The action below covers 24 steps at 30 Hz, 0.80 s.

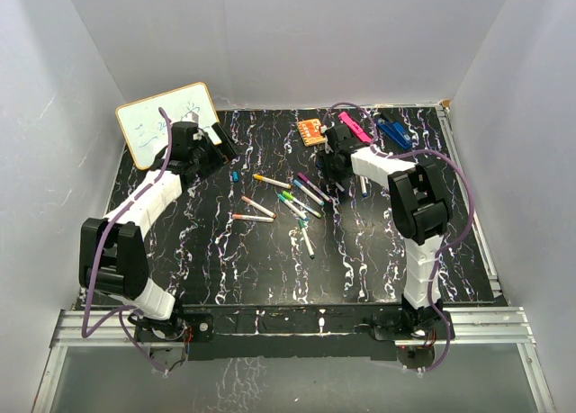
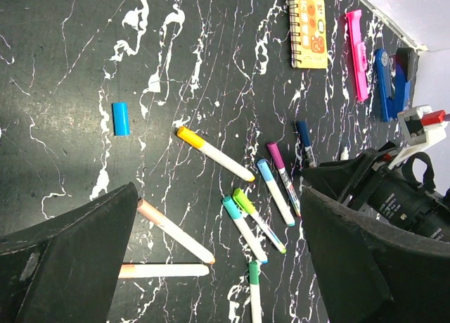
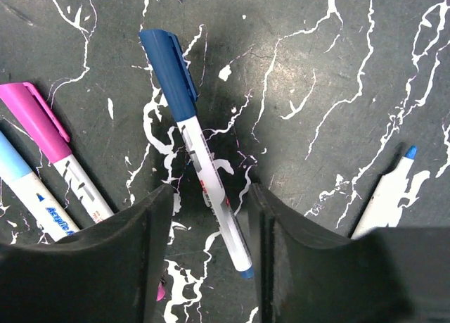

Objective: Open the pen caps

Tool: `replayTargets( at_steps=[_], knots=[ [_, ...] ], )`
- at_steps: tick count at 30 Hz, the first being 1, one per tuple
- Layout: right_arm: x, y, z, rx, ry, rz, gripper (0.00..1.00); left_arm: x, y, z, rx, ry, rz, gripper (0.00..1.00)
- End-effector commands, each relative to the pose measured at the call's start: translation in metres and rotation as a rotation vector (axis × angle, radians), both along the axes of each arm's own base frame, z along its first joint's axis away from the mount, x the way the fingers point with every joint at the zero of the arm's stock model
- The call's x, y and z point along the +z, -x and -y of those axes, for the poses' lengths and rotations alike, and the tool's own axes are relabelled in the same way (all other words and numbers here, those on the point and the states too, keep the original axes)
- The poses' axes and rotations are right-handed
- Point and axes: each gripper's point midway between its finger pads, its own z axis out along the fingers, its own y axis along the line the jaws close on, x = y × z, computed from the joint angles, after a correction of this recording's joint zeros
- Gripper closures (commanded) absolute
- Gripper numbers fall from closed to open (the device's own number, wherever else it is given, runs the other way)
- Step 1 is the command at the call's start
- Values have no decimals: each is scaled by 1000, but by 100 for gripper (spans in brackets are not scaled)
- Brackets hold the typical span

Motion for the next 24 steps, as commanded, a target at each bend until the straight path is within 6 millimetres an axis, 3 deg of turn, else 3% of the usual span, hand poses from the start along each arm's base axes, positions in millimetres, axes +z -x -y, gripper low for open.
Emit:
replayTargets(
  at_steps=[1, 7, 11, 18, 24],
  knots=[
    [-3, -2, 3, -3, 23, 2, 62, 25, 0, 2, -8, 28, 57, 1],
    [-8, 2, 5, -6, 30, -20, 84, 30, -1, 2, -11, 32, 69, 1],
    [1, 0, 1, -6, 10, -22, 100, 40, -4, 6, -31, 43, 79, 2],
    [67, -6, -29, 19, -133, 132, 100, 56, -3, 43, -167, 248, 113, 2],
    [120, 18, -74, 120, -286, 215, 100, 56, -2, 70, -269, 433, 133, 8]
  ],
)
